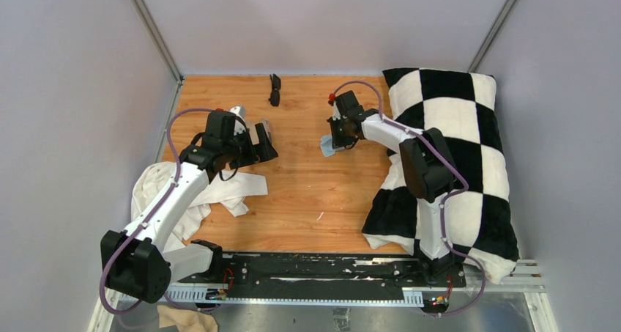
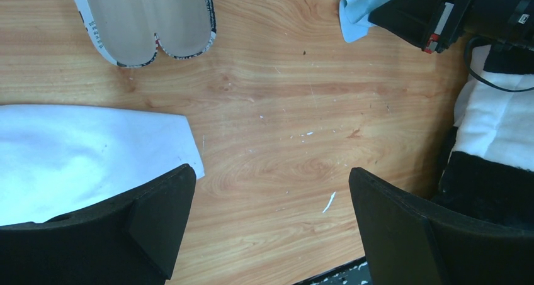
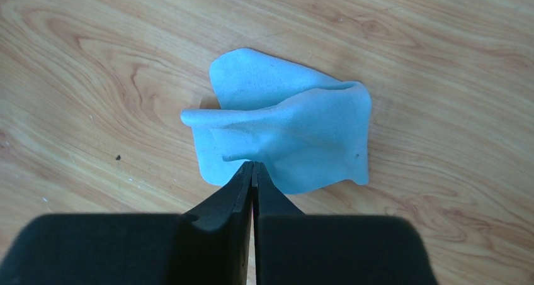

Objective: Organize the sunglasses

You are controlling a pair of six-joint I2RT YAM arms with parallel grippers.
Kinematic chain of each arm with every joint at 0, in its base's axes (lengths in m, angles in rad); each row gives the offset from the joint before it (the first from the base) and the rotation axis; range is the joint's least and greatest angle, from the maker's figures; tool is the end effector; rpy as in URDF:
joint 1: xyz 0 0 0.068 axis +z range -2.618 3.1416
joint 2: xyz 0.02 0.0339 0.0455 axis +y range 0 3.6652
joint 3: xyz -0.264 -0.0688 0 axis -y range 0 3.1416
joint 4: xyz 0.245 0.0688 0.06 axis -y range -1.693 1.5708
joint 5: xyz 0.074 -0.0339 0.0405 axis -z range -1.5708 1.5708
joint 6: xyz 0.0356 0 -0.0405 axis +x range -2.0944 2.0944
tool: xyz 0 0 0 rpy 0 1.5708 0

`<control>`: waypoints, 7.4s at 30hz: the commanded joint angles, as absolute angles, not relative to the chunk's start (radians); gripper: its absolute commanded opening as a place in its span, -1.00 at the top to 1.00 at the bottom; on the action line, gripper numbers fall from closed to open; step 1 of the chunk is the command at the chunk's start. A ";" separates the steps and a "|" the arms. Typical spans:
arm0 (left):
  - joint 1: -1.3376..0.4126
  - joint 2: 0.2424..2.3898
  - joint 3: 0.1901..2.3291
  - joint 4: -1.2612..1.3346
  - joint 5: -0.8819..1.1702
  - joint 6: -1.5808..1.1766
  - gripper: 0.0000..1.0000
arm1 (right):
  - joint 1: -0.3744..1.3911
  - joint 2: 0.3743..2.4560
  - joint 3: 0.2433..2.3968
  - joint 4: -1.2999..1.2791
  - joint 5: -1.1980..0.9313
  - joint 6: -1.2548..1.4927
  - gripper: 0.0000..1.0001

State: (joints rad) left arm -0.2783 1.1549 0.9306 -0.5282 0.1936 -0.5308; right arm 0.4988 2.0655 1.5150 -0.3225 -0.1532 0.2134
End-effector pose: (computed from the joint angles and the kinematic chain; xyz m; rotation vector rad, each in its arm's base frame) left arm 0.2338 -0.0739 0.2845 -0.2011 2.3831 -0.6211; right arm 0.3976 0.2228 0.1852 -0.4236 2.4589 0.4957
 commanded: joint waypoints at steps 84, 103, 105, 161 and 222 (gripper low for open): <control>-0.770 1.912 1.312 -0.439 0.005 -0.558 1.00 | 0.593 1.506 0.864 -0.353 -0.231 0.249 1.00; -0.548 1.987 1.845 -0.626 0.104 -0.430 1.00 | 0.424 1.749 1.468 -0.307 -0.284 0.007 1.00; -0.547 1.955 1.764 -0.599 0.101 -0.428 1.00 | 0.429 1.741 1.427 -0.305 -0.309 0.004 1.00; -0.406 1.246 0.911 -0.517 0.019 -0.664 0.06 | 0.759 2.030 1.557 -0.394 -0.020 0.292 0.04; -0.444 1.311 0.806 -0.418 0.143 -0.664 -0.05 | 0.860 1.396 0.852 -0.349 0.296 0.555 0.01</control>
